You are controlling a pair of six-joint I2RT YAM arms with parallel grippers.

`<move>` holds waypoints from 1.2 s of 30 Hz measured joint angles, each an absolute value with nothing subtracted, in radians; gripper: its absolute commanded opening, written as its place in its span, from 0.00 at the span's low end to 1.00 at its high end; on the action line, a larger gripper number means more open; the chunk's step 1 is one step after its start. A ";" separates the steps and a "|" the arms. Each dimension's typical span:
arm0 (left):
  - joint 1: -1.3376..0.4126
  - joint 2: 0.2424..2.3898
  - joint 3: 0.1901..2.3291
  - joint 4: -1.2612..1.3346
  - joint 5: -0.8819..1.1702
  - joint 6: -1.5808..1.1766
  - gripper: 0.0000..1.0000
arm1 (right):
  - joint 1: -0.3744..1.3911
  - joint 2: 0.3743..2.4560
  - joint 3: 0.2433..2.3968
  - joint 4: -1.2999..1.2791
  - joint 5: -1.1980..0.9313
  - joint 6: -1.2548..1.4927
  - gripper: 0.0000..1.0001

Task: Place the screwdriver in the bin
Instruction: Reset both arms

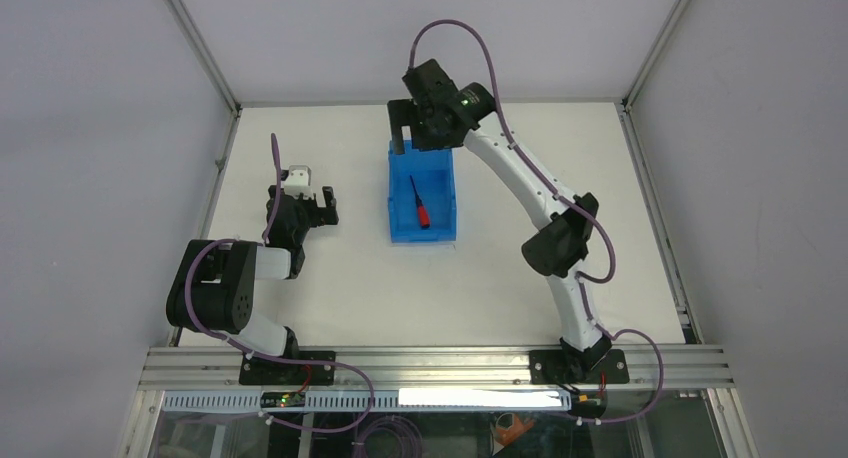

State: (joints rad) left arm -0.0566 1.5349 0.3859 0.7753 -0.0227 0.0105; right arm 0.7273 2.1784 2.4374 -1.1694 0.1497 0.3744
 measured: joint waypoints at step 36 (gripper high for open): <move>-0.057 1.535 0.386 0.775 -0.023 0.010 0.99 | 0.302 1.243 1.155 -0.535 0.413 0.051 0.99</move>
State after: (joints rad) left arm -0.0566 1.5349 0.3859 0.7753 -0.0227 0.0105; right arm 0.3019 1.2427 1.1545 -0.5354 0.4126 0.0509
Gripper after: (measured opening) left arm 0.992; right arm 0.991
